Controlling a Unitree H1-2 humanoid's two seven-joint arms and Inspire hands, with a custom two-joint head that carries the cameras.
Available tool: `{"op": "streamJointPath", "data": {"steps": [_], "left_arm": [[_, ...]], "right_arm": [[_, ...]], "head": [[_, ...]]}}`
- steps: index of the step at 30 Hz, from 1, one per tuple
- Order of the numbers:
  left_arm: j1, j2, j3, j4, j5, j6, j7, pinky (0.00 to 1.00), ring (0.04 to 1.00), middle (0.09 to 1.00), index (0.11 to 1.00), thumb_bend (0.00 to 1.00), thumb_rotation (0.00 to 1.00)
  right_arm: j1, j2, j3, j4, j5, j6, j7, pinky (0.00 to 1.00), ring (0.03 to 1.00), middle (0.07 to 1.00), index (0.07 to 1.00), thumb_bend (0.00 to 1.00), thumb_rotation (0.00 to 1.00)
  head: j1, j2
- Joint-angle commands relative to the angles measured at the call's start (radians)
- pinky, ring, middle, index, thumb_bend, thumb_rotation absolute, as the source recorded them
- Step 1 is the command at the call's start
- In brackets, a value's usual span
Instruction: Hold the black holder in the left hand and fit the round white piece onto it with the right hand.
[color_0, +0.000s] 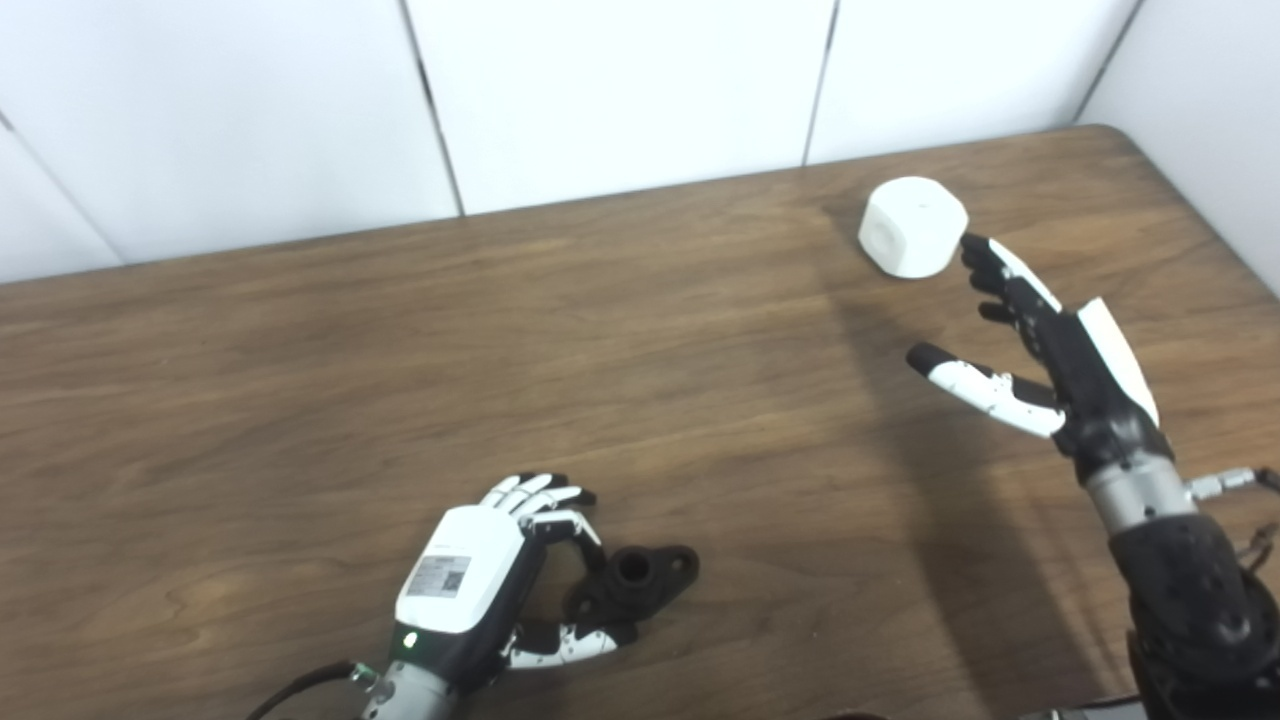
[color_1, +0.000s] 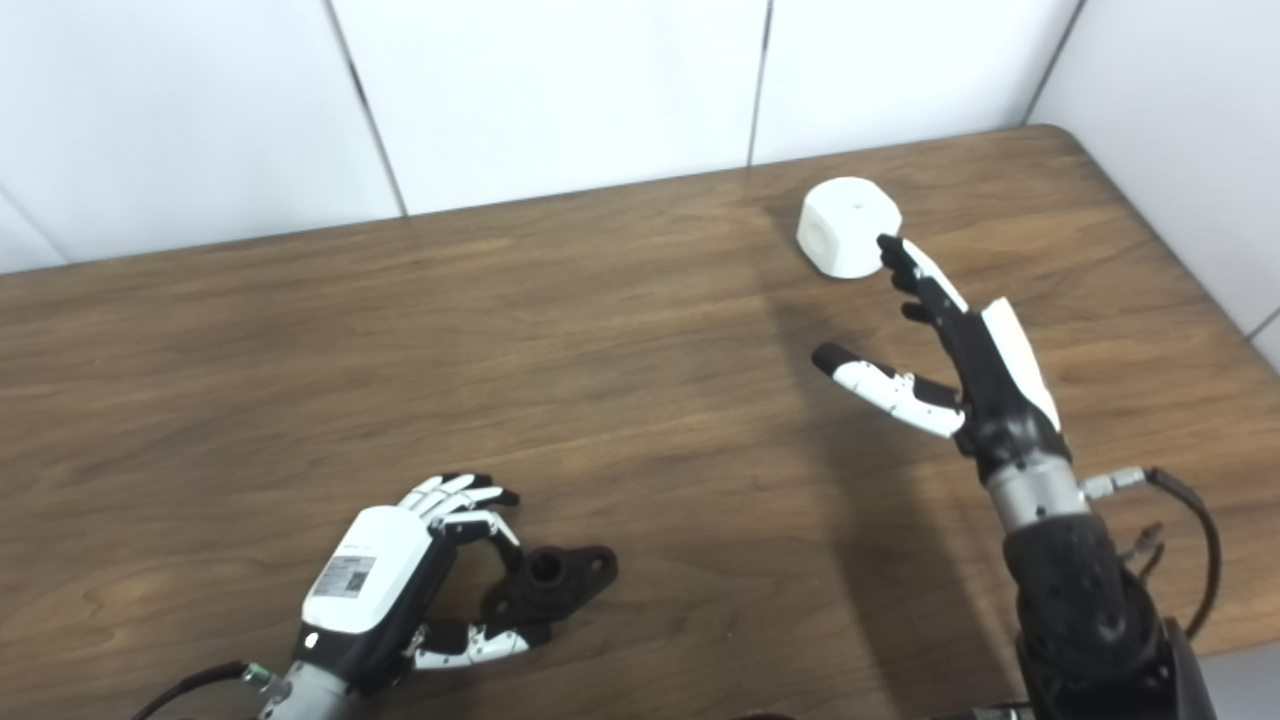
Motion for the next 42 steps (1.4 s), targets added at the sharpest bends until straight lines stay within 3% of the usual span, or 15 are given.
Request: {"op": "streamJointPath", "data": {"steps": [1,7,12,18,25,36,42], "left_arm": [[0.042,0.050,0.018,0.071,0.035,0.022,-0.027,0.89,0.871,0.799,0.488,0.52,0.05],[0.049,0.056,0.024,0.100,0.034,0.000,-0.005,0.90,0.875,0.799,0.489,0.52,0.05],[0.051,0.060,0.031,0.123,0.030,-0.007,-0.002,0.91,0.886,0.805,0.489,0.52,0.05],[0.050,0.068,0.033,0.139,0.020,-0.013,0.006,0.92,0.893,0.810,0.489,0.52,0.05],[0.050,0.066,0.027,0.155,0.029,-0.015,0.016,0.92,0.898,0.812,0.489,0.52,0.05],[0.039,0.062,0.023,0.196,0.031,-0.029,0.052,0.92,0.894,0.808,0.489,0.52,0.05],[0.036,0.059,0.022,0.209,0.037,-0.031,0.069,0.91,0.887,0.804,0.488,0.52,0.05]], "right_arm": [[-0.059,-0.043,-0.005,-0.031,-0.049,0.021,0.016,0.89,0.925,0.931,0.907,0.72,0.44],[-0.147,-0.115,0.014,0.011,-0.162,0.046,0.071,0.87,0.953,0.949,0.907,0.77,0.41],[-0.226,-0.162,0.041,0.071,-0.237,0.041,0.100,0.92,0.992,0.979,0.904,0.80,0.35],[-0.342,-0.248,0.081,0.145,-0.301,0.047,0.211,0.99,1.000,1.000,0.912,0.83,0.28],[-0.499,-0.334,0.136,0.269,-0.369,0.050,0.390,1.00,1.000,1.000,0.916,0.85,0.26],[-0.693,-0.430,0.303,0.476,-0.460,0.030,0.553,1.00,1.000,1.000,0.911,0.92,0.20],[-0.773,-0.447,0.374,0.588,-0.483,0.015,0.608,1.00,1.000,1.000,0.919,0.97,0.21]], "head": [[-0.008,-0.012],[-0.032,-0.054],[-0.044,-0.078],[-0.056,-0.094],[-0.073,-0.119],[-0.081,-0.149],[-0.081,-0.156]]}}
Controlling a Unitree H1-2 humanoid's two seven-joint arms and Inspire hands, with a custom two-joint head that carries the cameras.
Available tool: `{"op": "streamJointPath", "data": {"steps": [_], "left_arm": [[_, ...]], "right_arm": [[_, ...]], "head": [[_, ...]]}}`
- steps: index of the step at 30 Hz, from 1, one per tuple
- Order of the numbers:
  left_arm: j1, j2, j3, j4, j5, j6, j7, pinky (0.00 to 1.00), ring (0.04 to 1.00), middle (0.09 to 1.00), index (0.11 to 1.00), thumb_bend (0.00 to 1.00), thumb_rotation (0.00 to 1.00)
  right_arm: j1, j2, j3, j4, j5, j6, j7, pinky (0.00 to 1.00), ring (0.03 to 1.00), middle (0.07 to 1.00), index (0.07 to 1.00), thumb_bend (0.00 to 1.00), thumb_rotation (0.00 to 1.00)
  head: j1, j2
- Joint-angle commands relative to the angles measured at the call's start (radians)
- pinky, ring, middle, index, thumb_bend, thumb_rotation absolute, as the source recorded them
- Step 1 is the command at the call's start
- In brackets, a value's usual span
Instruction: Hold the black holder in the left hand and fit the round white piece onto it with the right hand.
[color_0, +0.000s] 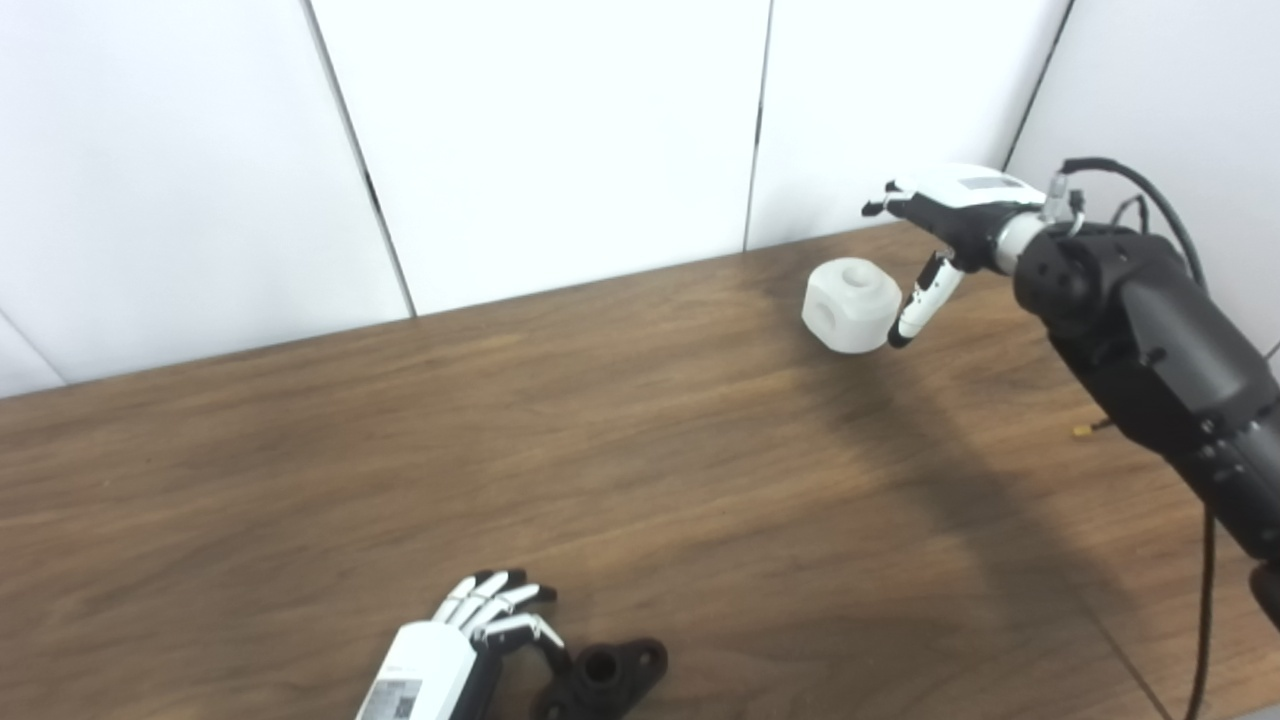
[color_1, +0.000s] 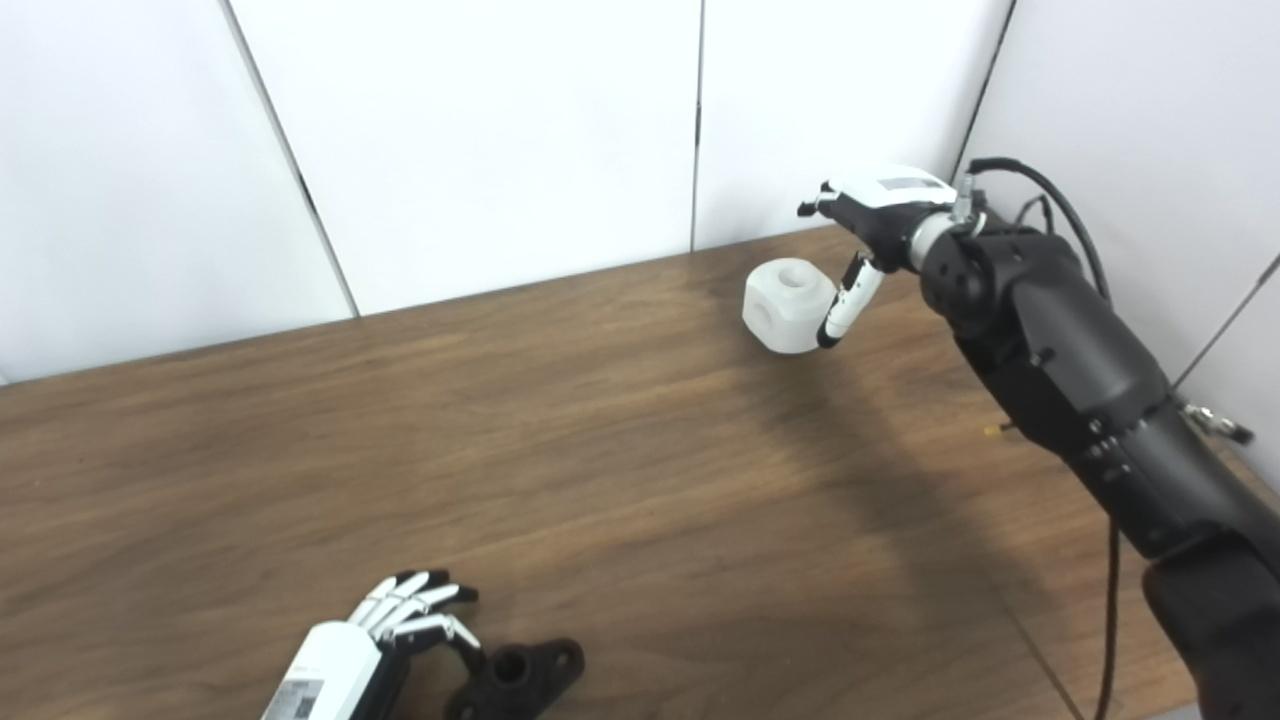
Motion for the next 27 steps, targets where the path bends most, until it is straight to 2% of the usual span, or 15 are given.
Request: {"op": "streamJointPath", "data": {"steps": [1,5,13,27], "left_arm": [[0.035,0.052,0.012,0.110,0.071,0.071,-0.061,0.91,0.887,0.804,0.488,0.52,0.05],[0.034,0.053,0.010,0.109,0.079,0.079,-0.062,0.90,0.885,0.806,0.488,0.52,0.05],[0.028,0.050,0.008,0.107,0.079,0.094,-0.075,0.92,0.887,0.802,0.488,0.52,0.05],[0.028,0.045,0.006,0.110,0.084,0.093,-0.067,0.93,0.896,0.803,0.488,0.52,0.05]], "right_arm": [[-0.075,-0.035,0.010,0.015,-0.033,-0.013,0.011,1.00,1.000,1.000,0.920,0.98,0.21],[-0.118,-0.028,0.049,0.075,-0.051,-0.011,0.037,1.00,1.000,1.000,0.929,1.00,0.21],[-0.153,-0.014,0.080,0.142,-0.057,-0.017,0.043,1.00,1.000,1.000,0.931,1.00,0.20],[-0.168,0.027,0.097,0.244,-0.045,-0.066,-0.029,1.00,1.000,1.000,0.945,1.00,0.21]], "head": [[-0.012,-0.011],[-0.015,-0.014],[-0.014,-0.020],[-0.008,-0.020]]}}
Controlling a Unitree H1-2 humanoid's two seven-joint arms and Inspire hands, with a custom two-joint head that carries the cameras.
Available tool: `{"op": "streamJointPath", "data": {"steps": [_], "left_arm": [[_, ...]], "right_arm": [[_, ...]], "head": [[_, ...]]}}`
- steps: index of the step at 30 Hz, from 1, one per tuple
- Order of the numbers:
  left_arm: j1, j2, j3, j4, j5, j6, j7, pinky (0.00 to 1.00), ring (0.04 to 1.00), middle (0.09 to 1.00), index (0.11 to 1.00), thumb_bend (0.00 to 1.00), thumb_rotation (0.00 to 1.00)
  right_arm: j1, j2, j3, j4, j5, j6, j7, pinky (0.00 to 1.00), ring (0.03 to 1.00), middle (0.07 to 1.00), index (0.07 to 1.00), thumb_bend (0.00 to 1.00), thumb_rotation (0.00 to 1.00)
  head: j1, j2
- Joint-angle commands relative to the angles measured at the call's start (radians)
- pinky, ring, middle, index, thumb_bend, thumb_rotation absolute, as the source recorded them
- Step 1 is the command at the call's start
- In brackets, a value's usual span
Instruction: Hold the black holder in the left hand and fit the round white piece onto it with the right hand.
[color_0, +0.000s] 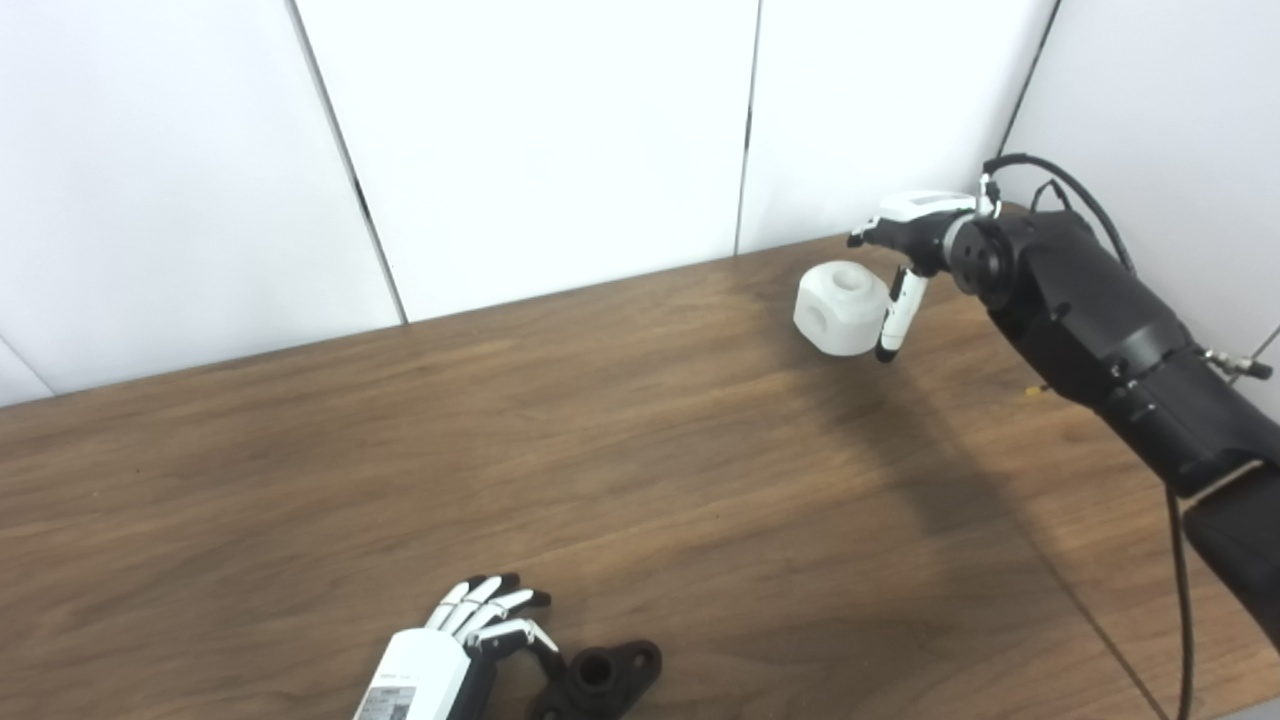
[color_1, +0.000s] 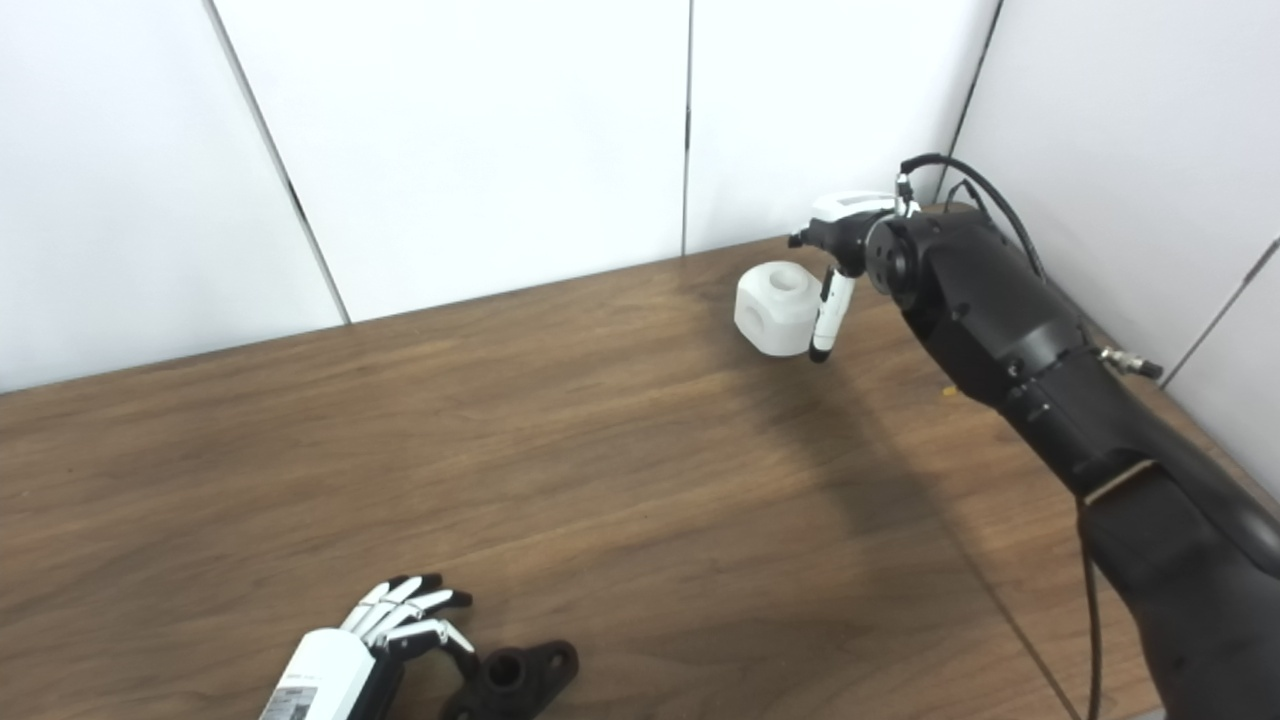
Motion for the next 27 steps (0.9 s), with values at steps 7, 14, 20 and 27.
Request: {"op": "streamJointPath", "data": {"steps": [7,14,20,27], "left_arm": [[0.033,0.040,0.012,0.099,0.084,0.098,-0.081,0.95,0.899,0.804,0.488,0.52,0.05],[0.028,0.036,0.010,0.094,0.086,0.104,-0.090,0.96,0.895,0.804,0.488,0.52,0.05],[0.029,0.033,0.010,0.083,0.088,0.112,-0.104,0.96,0.897,0.805,0.488,0.52,0.05],[0.032,0.029,0.010,0.073,0.102,0.118,-0.109,0.95,0.897,0.804,0.488,0.52,0.05]], "right_arm": [[-0.062,0.004,-0.007,0.010,-0.009,-0.033,-0.067,1.00,1.000,1.000,0.939,0.99,0.22],[-0.055,0.013,-0.010,0.023,0.000,-0.074,-0.116,1.00,1.000,1.000,0.929,0.98,0.23],[-0.052,0.013,-0.008,0.021,-0.001,-0.078,-0.120,1.00,1.000,1.000,0.915,0.96,0.22],[-0.053,0.009,-0.003,0.011,-0.009,-0.080,-0.116,1.00,1.000,1.000,0.900,0.93,0.23]], "head": [[0.005,0.001],[0.013,0.001],[0.014,0.003],[0.017,0.008]]}}
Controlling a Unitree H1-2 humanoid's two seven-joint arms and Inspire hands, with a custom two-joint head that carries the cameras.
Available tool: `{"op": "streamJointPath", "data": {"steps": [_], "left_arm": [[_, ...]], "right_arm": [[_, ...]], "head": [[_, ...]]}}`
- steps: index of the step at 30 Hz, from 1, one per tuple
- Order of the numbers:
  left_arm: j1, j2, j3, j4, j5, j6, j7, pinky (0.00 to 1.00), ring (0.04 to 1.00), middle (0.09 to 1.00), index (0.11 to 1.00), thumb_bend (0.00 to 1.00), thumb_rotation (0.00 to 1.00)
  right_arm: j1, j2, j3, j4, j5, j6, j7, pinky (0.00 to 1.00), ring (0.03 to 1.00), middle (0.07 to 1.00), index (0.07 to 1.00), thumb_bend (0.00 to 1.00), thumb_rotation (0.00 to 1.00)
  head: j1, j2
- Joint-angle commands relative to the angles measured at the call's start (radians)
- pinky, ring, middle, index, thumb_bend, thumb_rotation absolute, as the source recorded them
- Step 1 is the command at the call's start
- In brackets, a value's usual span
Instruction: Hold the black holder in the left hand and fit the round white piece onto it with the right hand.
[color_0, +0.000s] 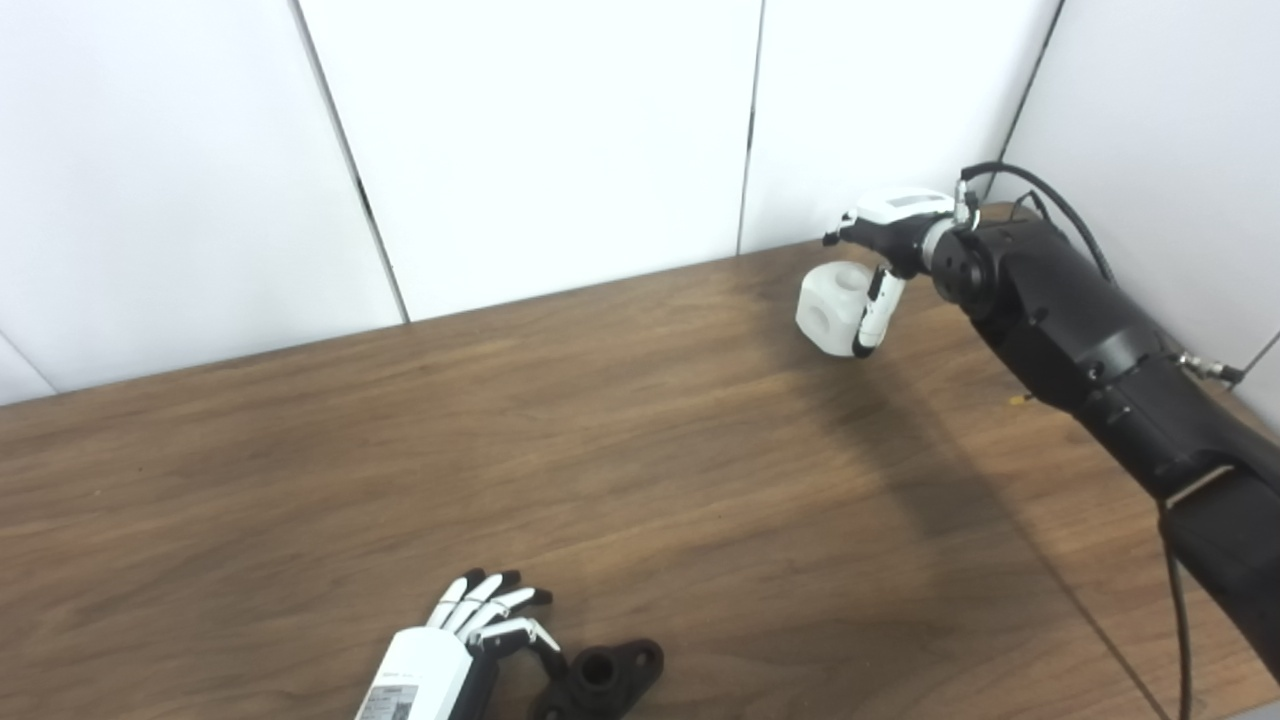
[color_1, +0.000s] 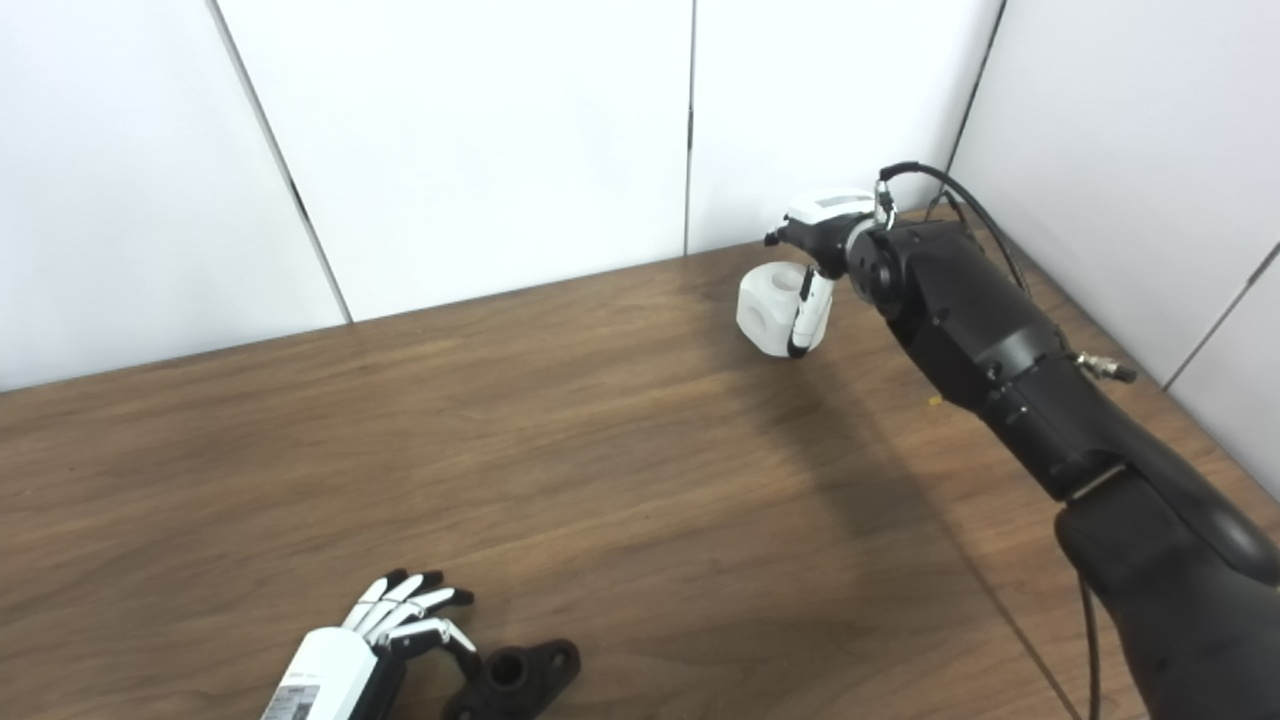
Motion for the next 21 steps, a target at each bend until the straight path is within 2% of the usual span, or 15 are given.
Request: {"op": "streamJointPath", "data": {"steps": [1,21], "left_arm": [[0.033,0.035,0.010,0.074,0.098,0.117,-0.103,0.95,0.897,0.804,0.488,0.52,0.05],[0.040,0.029,0.018,0.057,0.098,0.118,-0.113,0.94,0.893,0.804,0.488,0.52,0.05]], "right_arm": [[-0.049,-0.023,-0.006,-0.022,-0.013,-0.016,-0.024,1.00,1.000,1.000,0.899,0.93,0.23],[-0.045,-0.026,-0.001,-0.021,-0.012,-0.015,-0.015,1.00,1.000,1.000,0.808,0.92,0.22]], "head": [[-0.001,0.001],[0.002,0.011]]}}
